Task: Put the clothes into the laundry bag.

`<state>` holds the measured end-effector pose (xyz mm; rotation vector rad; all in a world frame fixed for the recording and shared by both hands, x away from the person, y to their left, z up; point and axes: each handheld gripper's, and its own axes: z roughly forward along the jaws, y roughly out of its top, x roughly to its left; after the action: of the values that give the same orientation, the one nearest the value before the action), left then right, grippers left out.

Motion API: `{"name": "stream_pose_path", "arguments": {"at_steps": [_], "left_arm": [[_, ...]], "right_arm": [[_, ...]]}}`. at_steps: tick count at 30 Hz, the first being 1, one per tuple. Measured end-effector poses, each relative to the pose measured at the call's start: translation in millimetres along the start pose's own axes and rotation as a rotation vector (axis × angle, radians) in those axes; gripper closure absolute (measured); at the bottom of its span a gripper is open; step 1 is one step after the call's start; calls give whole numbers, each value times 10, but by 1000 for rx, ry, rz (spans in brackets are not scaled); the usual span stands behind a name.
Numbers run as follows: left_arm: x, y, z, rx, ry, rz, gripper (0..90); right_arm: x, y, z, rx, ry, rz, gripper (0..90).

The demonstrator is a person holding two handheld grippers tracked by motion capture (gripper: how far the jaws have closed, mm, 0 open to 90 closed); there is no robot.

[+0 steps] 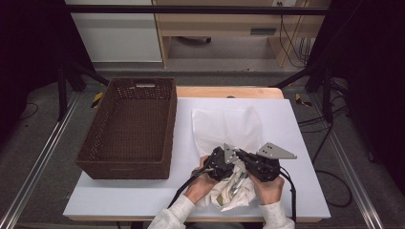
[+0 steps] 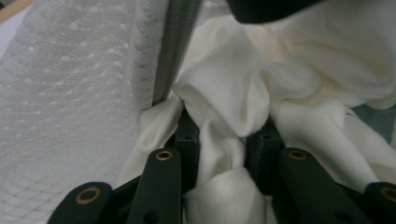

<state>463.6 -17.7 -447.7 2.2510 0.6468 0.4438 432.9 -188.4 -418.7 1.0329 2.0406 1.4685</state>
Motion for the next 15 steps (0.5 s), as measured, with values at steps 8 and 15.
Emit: {"name": "stream_pose_path", "arguments": {"at_steps": [8, 15], "left_arm": [[64, -130, -373, -108, 2, -57, 346], [112, -372, -708, -102, -25, -70, 266]], "right_arm": [[-85, -47, -7, 14, -5, 38, 890], [-79, -64, 12, 32, -10, 31, 890]]}}
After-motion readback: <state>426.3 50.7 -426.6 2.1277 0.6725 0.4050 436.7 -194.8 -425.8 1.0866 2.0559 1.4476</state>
